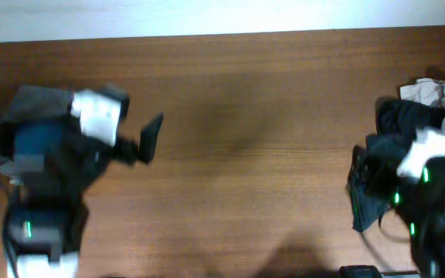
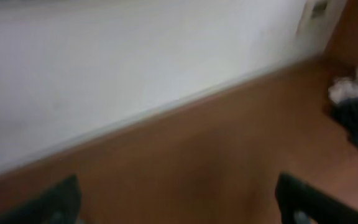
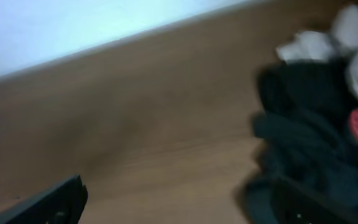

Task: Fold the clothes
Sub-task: 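Reach the right gripper into the dark clothes pile and grasp a shirt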

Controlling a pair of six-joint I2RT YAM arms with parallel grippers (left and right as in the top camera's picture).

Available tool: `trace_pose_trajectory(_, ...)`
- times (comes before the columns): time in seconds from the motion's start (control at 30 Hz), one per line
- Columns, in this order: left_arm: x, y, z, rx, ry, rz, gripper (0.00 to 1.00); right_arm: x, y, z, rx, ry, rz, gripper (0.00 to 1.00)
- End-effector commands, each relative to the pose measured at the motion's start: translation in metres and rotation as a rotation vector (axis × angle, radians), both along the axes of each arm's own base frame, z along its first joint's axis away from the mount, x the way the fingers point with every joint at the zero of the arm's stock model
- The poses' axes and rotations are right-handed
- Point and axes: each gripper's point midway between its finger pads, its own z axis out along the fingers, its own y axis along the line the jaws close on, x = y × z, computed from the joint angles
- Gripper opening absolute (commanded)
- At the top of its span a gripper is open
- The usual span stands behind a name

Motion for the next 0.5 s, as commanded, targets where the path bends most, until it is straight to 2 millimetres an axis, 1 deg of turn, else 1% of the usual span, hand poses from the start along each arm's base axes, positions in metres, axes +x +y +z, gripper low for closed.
trace_pose_trajectory(0.0, 0.032, -0.006, 0.006, 0.015, 0.093, -0.034, 0.99, 0.023, -0.028, -0.002, -0.074, 0.116, -0.104, 0.99)
trace_pose_trajectory(0.07, 0.048, -0.007, -0.003, 0.019, 0.183, -0.034, 0.99, 0.037, -0.022, -0.015, -0.03, 0.194, -0.073, 0.99)
trace_pose_trajectory(0.1, 0.055, -0.007, -0.008, 0.021, 0.221, -0.033, 0.99, 0.041, -0.02, -0.024, -0.022, 0.239, -0.059, 0.99)
trace_pose_trajectory(0.17, 0.068, -0.007, -0.021, 0.027, 0.287, -0.027, 0.99, 0.048, -0.024, -0.043, -0.036, 0.324, -0.058, 0.99)
trace_pose_trajectory(0.23, 0.078, -0.008, -0.035, 0.029, 0.332, -0.028, 0.99, 0.054, -0.033, -0.061, -0.008, 0.39, -0.116, 0.99)
trace_pose_trajectory(0.27, 0.082, -0.008, -0.043, 0.029, 0.352, -0.028, 1.0, 0.056, -0.04, -0.069, 0.017, 0.417, -0.159, 0.99)
trace_pose_trajectory(0.33, 0.086, -0.008, -0.057, 0.031, 0.397, -0.028, 0.99, 0.059, -0.059, -0.087, 0.061, 0.475, -0.256, 0.99)
trace_pose_trajectory(0.43, 0.089, -0.008, -0.075, 0.033, 0.456, -0.029, 0.99, 0.057, -0.099, -0.122, 0.129, 0.585, -0.41, 0.99)
trace_pose_trajectory(0.47, 0.088, -0.008, -0.08, 0.034, 0.475, -0.029, 0.99, 0.054, -0.108, -0.132, 0.148, 0.619, -0.445, 0.99)
